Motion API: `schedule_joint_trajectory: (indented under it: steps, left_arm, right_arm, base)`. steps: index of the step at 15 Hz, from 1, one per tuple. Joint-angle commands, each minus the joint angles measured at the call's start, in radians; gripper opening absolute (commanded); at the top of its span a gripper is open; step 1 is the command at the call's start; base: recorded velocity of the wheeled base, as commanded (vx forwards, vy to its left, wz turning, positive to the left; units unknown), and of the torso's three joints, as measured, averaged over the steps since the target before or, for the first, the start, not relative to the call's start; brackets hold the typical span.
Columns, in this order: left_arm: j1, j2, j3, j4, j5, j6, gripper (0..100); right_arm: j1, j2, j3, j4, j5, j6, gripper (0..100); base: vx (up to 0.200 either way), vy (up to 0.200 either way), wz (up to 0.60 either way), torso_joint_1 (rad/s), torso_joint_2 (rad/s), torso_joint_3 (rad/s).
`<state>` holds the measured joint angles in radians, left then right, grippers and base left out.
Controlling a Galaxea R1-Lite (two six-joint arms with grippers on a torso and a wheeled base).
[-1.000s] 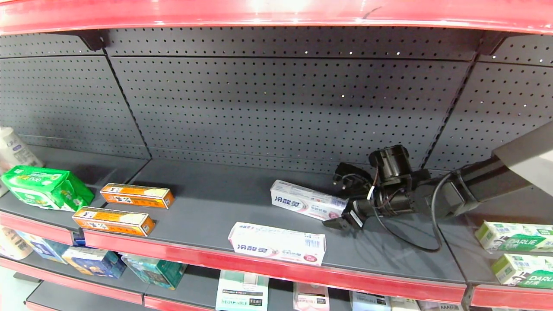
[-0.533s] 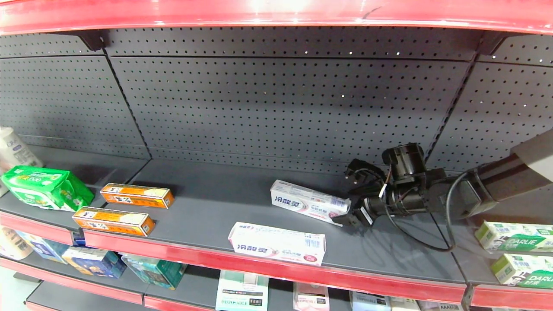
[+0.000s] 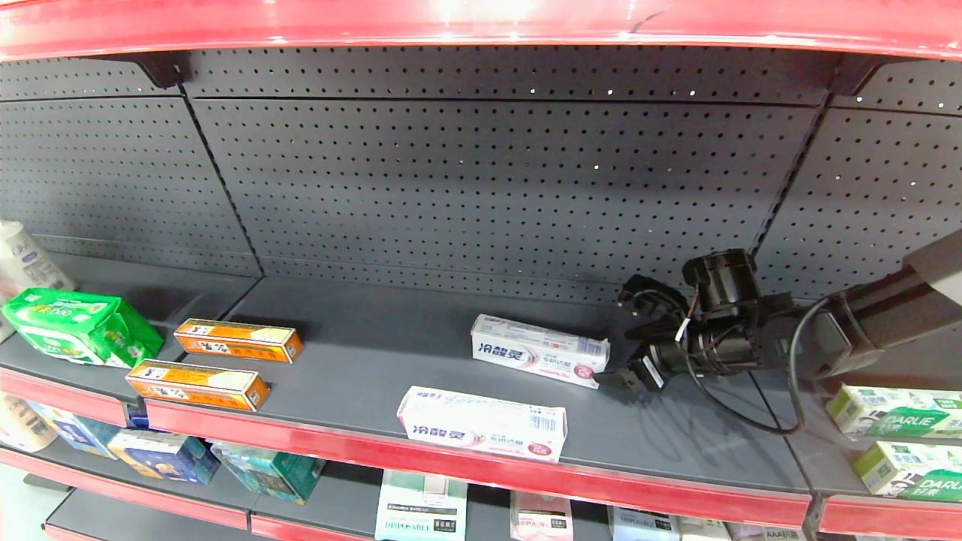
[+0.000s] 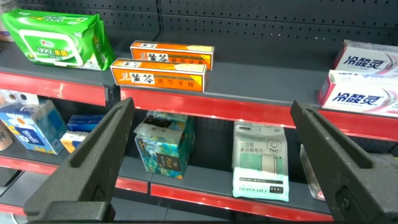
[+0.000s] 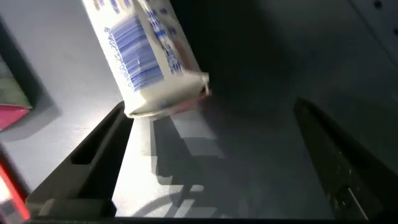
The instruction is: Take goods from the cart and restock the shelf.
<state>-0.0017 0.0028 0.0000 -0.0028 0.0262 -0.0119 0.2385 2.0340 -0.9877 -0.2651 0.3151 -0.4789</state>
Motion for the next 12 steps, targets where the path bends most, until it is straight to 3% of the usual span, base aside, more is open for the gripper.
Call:
schedule_joint_trajectory:
  steps: [1, 12]
  left_arm:
    - [0.000, -0.001, 0.000, 0.000, 0.000, 0.000, 100]
    - [0.000, 0.000, 0.000, 0.000, 0.000, 0.000, 100]
  right_arm:
    - [-0.005, 0.003, -0.003, 0.000, -0.004, 0.000, 100]
    - [-0.007, 0.002, -0.009, 0.000, -0.019, 0.013, 100]
  base:
    - [0.000, 0.000, 0.00, 0.000, 0.00, 0.000]
    - [0.000, 0.000, 0.00, 0.000, 0.00, 0.000]
